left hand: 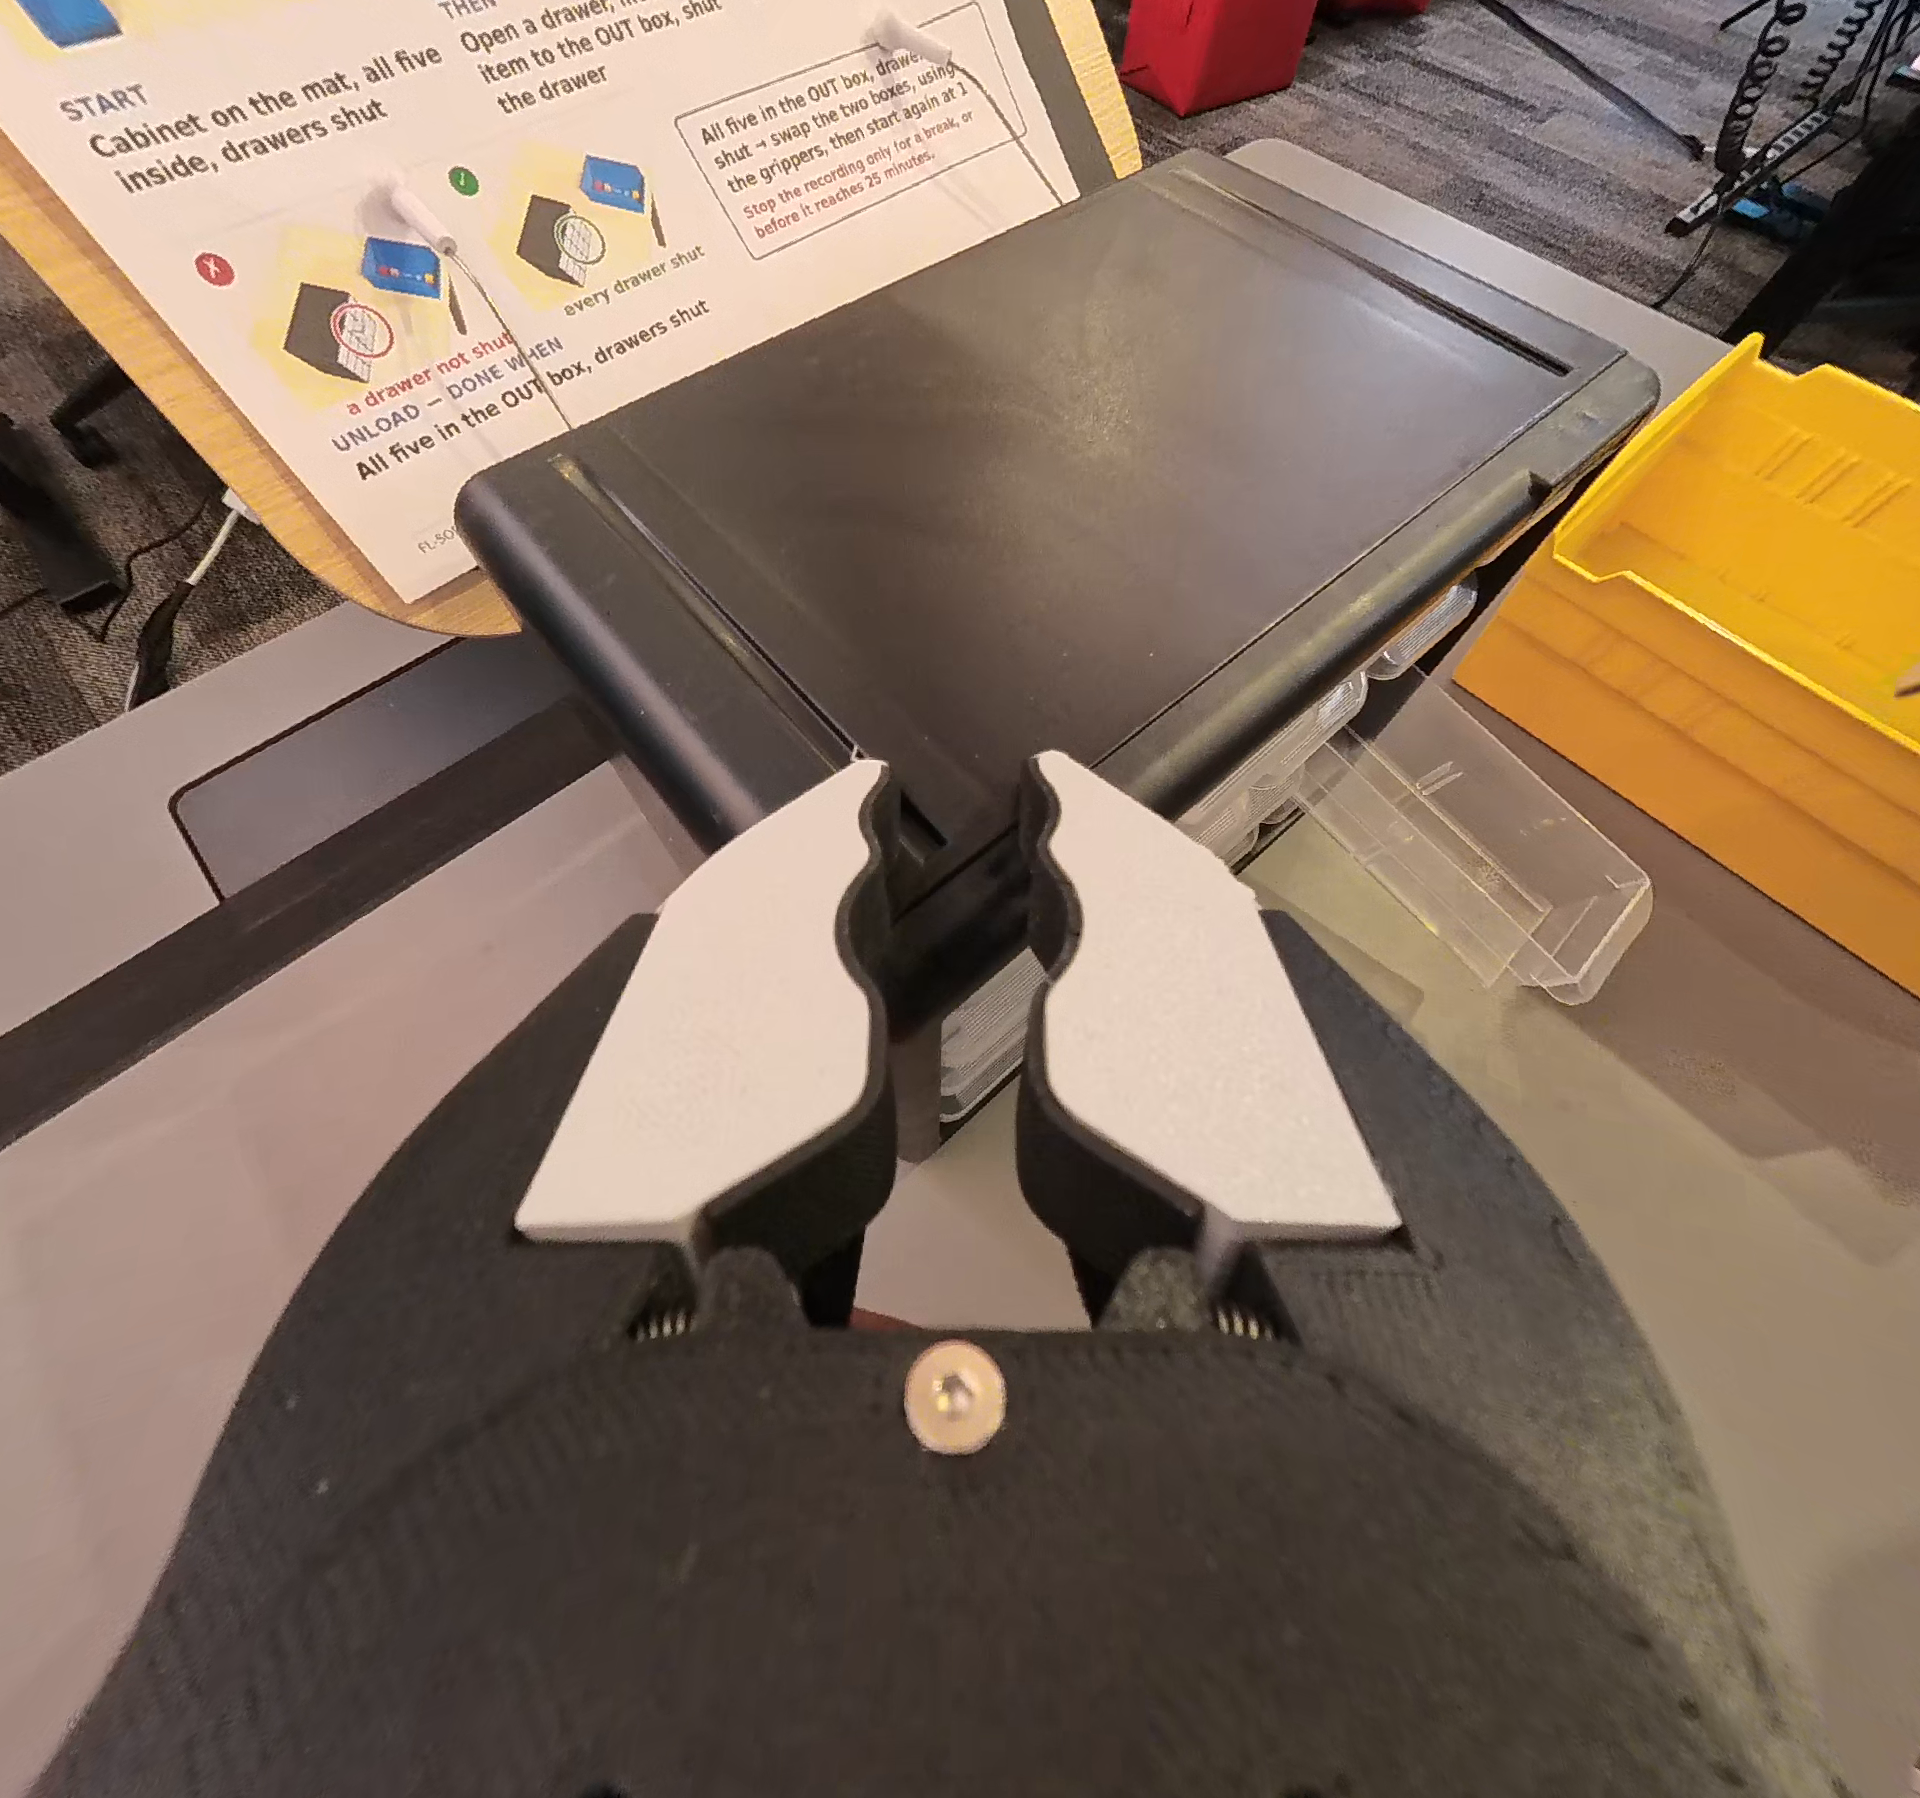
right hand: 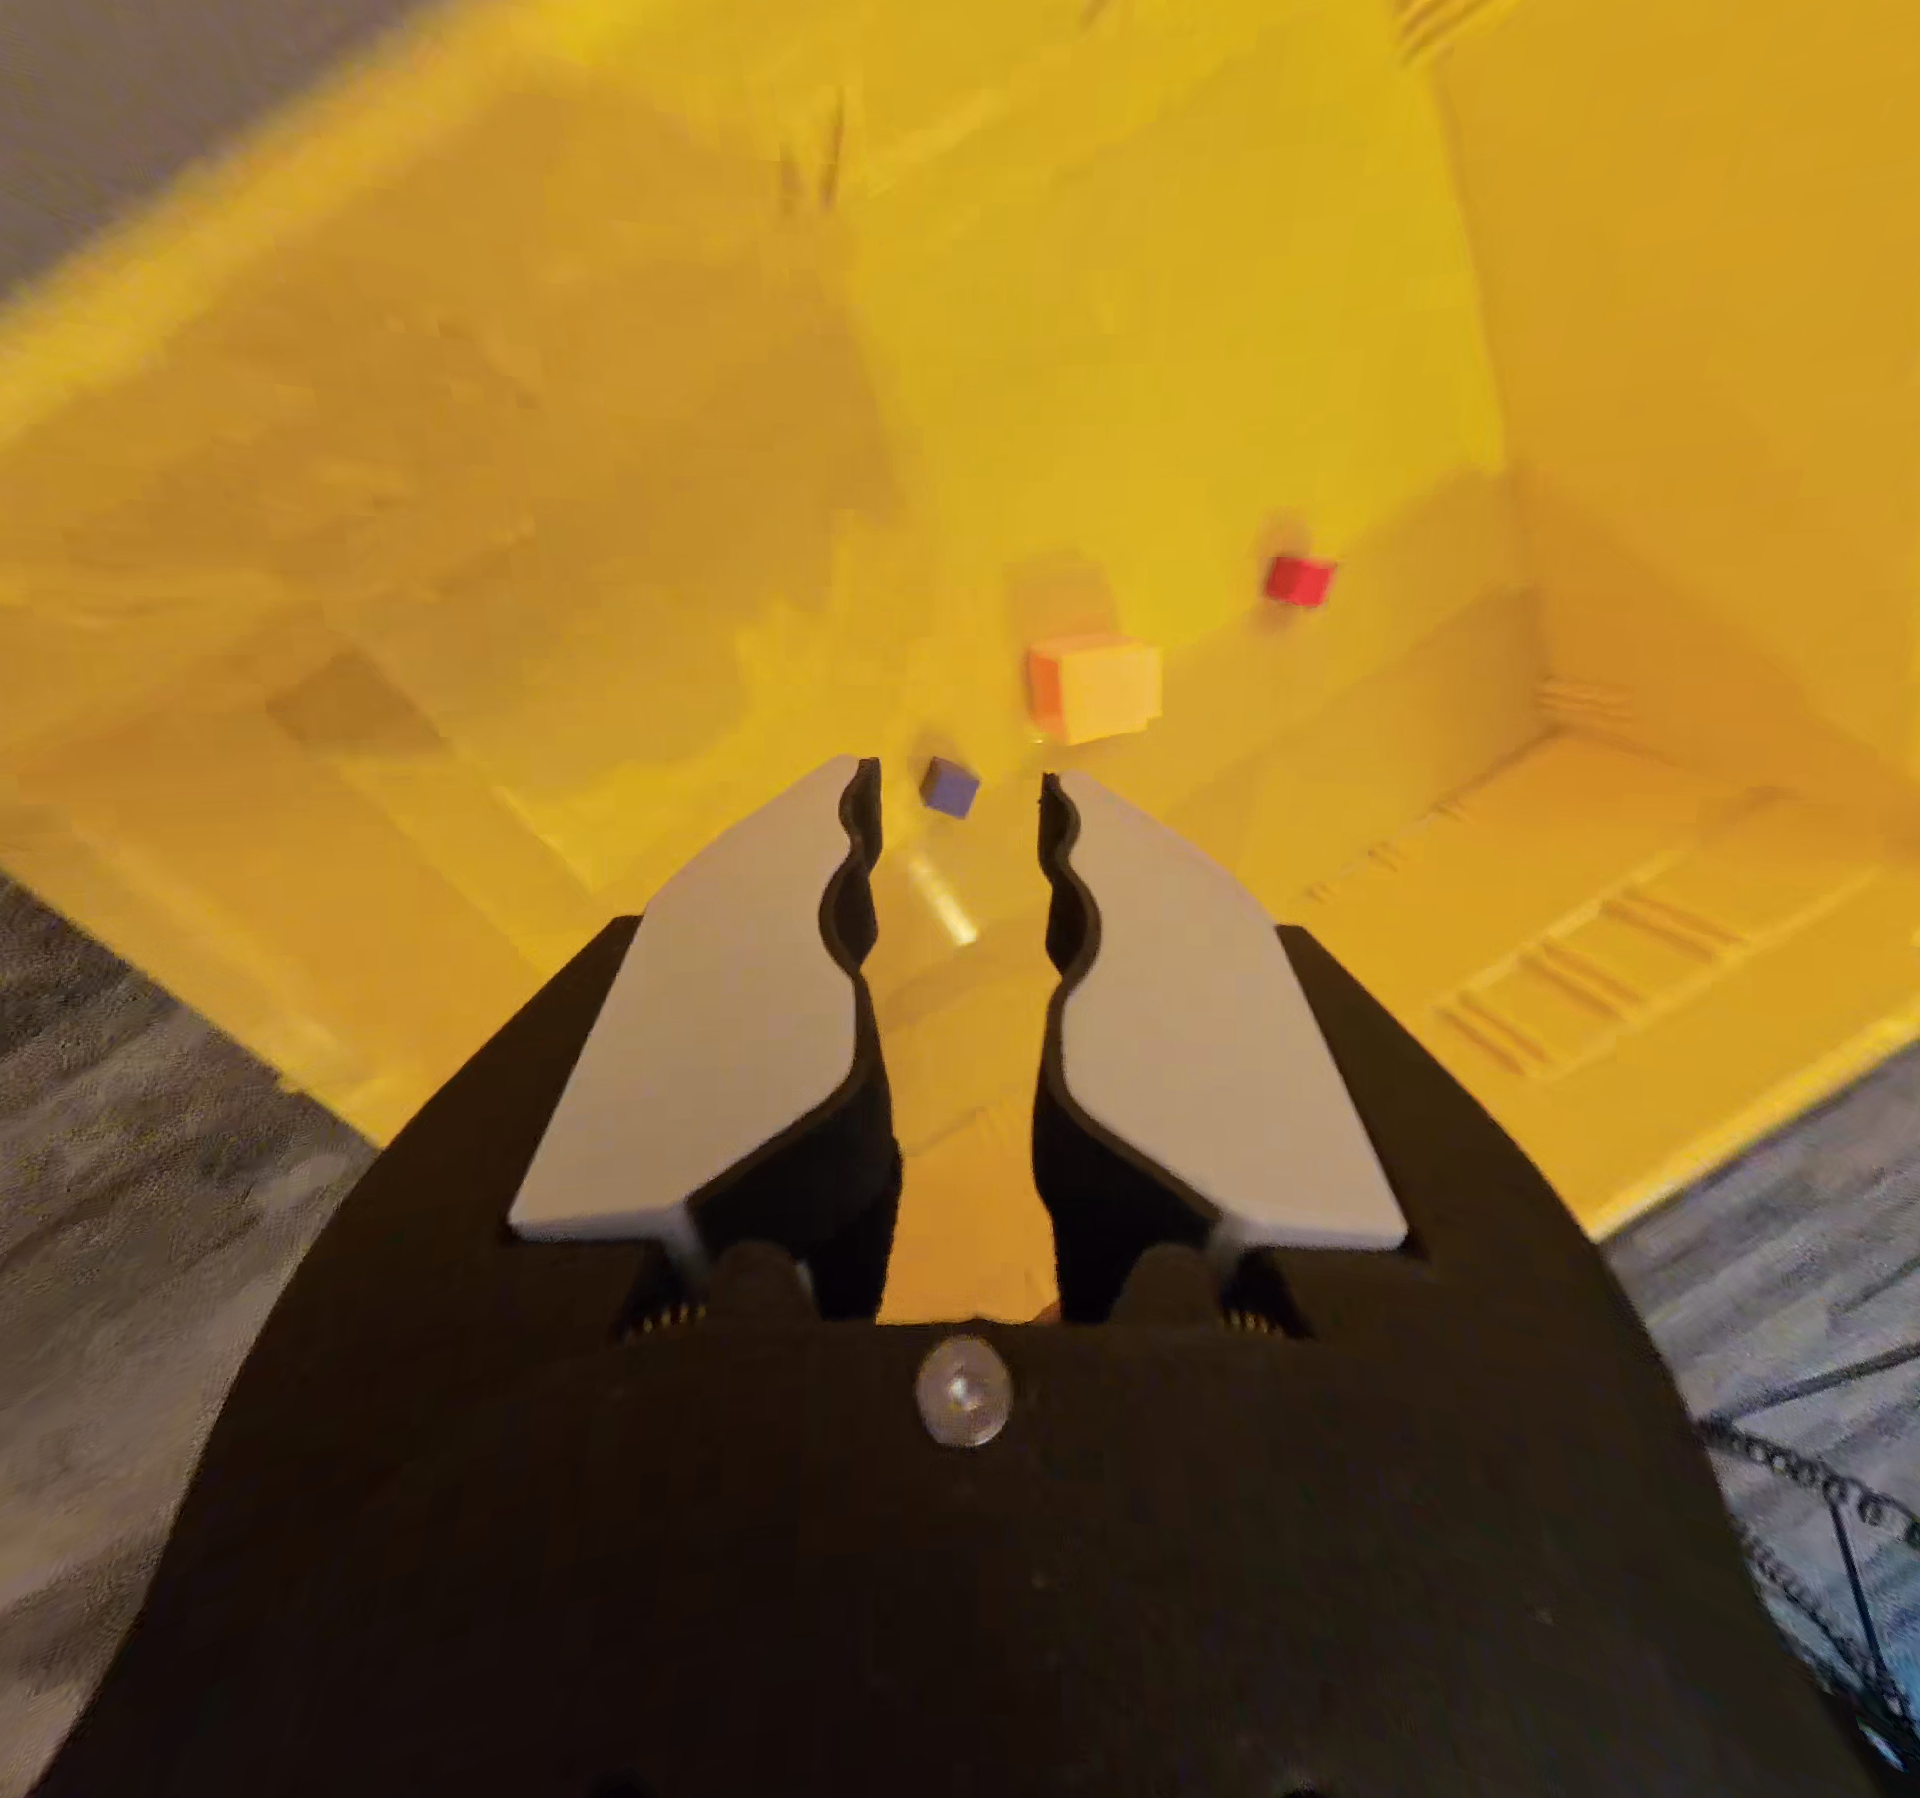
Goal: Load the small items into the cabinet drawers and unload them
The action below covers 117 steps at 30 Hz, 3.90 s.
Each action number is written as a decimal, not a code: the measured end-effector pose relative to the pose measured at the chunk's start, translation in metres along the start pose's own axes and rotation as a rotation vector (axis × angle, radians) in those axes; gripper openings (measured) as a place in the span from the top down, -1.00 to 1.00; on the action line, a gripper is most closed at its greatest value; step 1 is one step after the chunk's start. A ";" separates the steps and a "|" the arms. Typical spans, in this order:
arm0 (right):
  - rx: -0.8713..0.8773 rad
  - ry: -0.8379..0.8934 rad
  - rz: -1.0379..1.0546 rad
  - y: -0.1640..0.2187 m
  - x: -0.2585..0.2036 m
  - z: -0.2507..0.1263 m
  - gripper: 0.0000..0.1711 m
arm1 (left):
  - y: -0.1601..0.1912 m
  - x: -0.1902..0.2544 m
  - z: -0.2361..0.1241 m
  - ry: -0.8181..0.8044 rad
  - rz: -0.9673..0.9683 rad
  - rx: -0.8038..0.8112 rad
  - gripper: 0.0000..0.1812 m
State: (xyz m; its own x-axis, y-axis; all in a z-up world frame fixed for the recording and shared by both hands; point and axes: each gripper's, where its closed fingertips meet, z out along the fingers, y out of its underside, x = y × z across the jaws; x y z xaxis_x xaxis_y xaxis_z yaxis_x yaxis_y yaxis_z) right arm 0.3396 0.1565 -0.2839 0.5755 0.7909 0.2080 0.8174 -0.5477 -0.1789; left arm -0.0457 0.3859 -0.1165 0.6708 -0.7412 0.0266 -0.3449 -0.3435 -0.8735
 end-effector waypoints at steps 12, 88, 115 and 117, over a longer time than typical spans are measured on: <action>0.482 0.317 -0.433 -0.201 -0.040 -0.080 0.37 | 0.000 0.000 0.000 -0.004 -0.004 0.004 0.75; 0.074 0.794 -1.082 -0.282 0.019 0.053 0.37 | 0.000 -0.002 0.000 0.016 -0.007 0.026 0.78; 0.064 0.930 -1.102 -0.285 0.022 0.058 0.66 | 0.000 -0.002 0.000 0.015 -0.011 0.030 0.78; 0.073 0.969 -1.128 -0.288 0.023 0.061 0.74 | 0.000 -0.002 0.000 0.015 -0.010 0.028 0.78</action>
State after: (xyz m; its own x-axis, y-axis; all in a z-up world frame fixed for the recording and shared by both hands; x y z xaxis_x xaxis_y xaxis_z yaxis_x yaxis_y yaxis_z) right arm 0.1158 0.3485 -0.2860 -0.5258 0.2777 0.8040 0.8475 0.2523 0.4670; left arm -0.0470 0.3871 -0.1167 0.6643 -0.7463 0.0421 -0.3194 -0.3344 -0.8867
